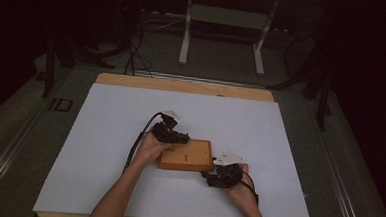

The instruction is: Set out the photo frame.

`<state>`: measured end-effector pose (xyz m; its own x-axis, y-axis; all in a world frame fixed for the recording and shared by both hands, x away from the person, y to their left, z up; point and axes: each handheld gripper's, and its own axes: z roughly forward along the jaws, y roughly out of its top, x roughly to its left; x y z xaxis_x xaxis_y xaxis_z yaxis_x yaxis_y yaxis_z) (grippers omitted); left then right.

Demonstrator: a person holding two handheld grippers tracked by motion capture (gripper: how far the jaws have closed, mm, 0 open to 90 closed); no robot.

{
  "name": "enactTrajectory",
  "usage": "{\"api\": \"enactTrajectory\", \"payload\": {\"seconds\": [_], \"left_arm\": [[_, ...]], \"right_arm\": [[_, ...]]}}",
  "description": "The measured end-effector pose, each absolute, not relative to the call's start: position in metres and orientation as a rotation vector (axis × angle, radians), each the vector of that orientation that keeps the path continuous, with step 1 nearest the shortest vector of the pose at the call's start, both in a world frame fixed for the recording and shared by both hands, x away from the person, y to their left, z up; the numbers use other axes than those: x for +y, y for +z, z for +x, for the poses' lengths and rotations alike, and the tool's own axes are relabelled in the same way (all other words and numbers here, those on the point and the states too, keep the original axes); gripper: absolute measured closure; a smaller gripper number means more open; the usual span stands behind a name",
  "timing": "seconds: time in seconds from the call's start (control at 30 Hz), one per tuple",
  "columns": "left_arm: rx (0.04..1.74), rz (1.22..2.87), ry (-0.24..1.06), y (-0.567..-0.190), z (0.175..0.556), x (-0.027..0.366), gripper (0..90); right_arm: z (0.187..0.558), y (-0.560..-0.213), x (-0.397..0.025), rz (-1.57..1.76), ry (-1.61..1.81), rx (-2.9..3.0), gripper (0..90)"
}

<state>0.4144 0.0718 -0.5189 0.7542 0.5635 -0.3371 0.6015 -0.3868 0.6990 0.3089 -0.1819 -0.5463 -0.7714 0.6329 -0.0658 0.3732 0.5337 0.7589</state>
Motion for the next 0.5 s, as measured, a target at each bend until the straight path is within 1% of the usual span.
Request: {"api": "enactTrajectory", "payload": {"seconds": [0.2,0.5], "left_arm": [[0.879,2.079,-0.057,-0.519,0.415,0.072,85.7],[0.885,2.083,-0.062,-0.519,0.417,0.071,85.7]], "right_arm": [[0.308,-0.546,-0.178,0.838,1.071,2.405,34.8],[0.31,-0.546,-0.17,0.816,1.029,2.354,28.3]]}}
